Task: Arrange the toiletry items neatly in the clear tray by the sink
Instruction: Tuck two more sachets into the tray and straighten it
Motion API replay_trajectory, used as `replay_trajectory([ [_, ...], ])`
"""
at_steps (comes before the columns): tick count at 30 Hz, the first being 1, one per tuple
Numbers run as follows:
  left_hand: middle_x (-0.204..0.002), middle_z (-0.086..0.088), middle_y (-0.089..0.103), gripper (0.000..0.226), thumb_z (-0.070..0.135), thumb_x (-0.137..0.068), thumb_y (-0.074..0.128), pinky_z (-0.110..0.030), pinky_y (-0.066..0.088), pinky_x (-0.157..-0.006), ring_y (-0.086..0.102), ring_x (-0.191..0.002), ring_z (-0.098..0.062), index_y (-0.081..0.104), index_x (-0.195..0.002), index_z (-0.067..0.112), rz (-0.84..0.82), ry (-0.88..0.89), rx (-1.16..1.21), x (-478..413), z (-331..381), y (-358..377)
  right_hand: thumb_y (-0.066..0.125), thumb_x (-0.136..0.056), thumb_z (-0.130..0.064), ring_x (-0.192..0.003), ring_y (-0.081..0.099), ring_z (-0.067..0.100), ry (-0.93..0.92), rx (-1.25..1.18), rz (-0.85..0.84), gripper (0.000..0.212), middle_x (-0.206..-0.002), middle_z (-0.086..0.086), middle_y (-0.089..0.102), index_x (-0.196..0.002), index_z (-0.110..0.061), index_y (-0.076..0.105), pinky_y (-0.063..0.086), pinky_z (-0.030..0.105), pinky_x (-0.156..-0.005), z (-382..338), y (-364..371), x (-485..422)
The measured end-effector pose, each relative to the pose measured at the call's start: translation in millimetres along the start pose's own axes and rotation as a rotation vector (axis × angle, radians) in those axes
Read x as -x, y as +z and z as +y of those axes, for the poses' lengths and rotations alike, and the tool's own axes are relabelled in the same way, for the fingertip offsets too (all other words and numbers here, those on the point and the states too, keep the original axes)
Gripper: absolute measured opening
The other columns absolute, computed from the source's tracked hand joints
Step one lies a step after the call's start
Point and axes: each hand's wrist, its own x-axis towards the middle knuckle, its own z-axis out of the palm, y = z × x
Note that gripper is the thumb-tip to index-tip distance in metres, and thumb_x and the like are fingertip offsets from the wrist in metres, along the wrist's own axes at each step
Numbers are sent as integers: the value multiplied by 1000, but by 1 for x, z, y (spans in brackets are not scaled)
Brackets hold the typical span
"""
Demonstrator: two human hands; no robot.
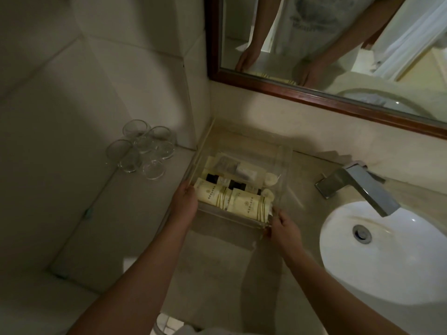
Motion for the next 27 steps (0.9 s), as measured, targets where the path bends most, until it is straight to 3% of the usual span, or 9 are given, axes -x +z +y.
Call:
replay_trajectory([
  [7, -137, -8, 54, 43, 15, -95, 35, -40, 36, -111, 49, -127, -24, 50, -136, 14, 18, 46, -11, -9, 7, 8, 41, -102, -31, -87, 65, 14, 10, -116, -15, 28, -104, 3, 67, -121, -18, 58, 52, 27, -65, -11, -1, -10],
  [10, -138, -10, 53, 45, 13, -94, 37, -41, 36, -112, 49, -128, -25, 46, -138, 13, 48, 34, 30, -13, 13, 15, 45, -101, -32, -88, 64, 14, 5, -114, 7, 42, -107, 2, 62, -140, -15, 42, 57, 33, -72, -14, -1, -16],
  [13, -145, -11, 43, 56, 5, -91, 39, -29, 32, -109, 44, -131, -26, 29, -146, 10, 77, -7, 68, -13, 19, 22, 51, -100, -28, -78, 62, 9, -15, -105, 17, 60, -97, -1, 57, -150, -15, 23, 52, 21, -56, -16, -1, -21],
  [17, -149, -12, 38, 70, -2, -82, 37, -41, 34, -113, 43, -132, -26, 19, -147, 17, 90, -4, 95, -17, 16, 25, 56, -97, -31, -77, 58, 5, -28, -128, -1, 70, -120, 9, 59, -153, -16, 17, 46, 14, -51, -22, -4, -23],
  [21, -144, -6, 43, 79, 4, -82, 54, -34, 39, -107, 48, -126, -21, 13, -148, 20, 40, 43, 42, -18, 14, 27, 70, -87, -31, -86, 62, 6, -87, -122, -24, 81, -106, -7, 59, -151, -16, 23, 54, 20, -66, -23, -3, -26],
  [25, -146, -8, 40, 87, -2, -77, 59, -25, 36, -104, 47, -129, -20, 13, -148, 19, 28, 119, -44, -23, 12, 32, 78, -79, -26, -107, 63, 14, -98, -88, 10, 90, -129, 1, 59, -151, -19, 24, 57, 36, -89, -23, -1, -35],
  [27, -149, -8, 35, 94, -4, -75, 63, -27, 36, -108, 45, -131, -19, 11, -149, 22, 7, 147, -50, -25, 12, 34, 80, -76, -29, -113, 62, 17, -109, -69, 40, 88, -129, 0, 60, -148, -19, 29, 56, 40, -92, -23, 0, -40],
])
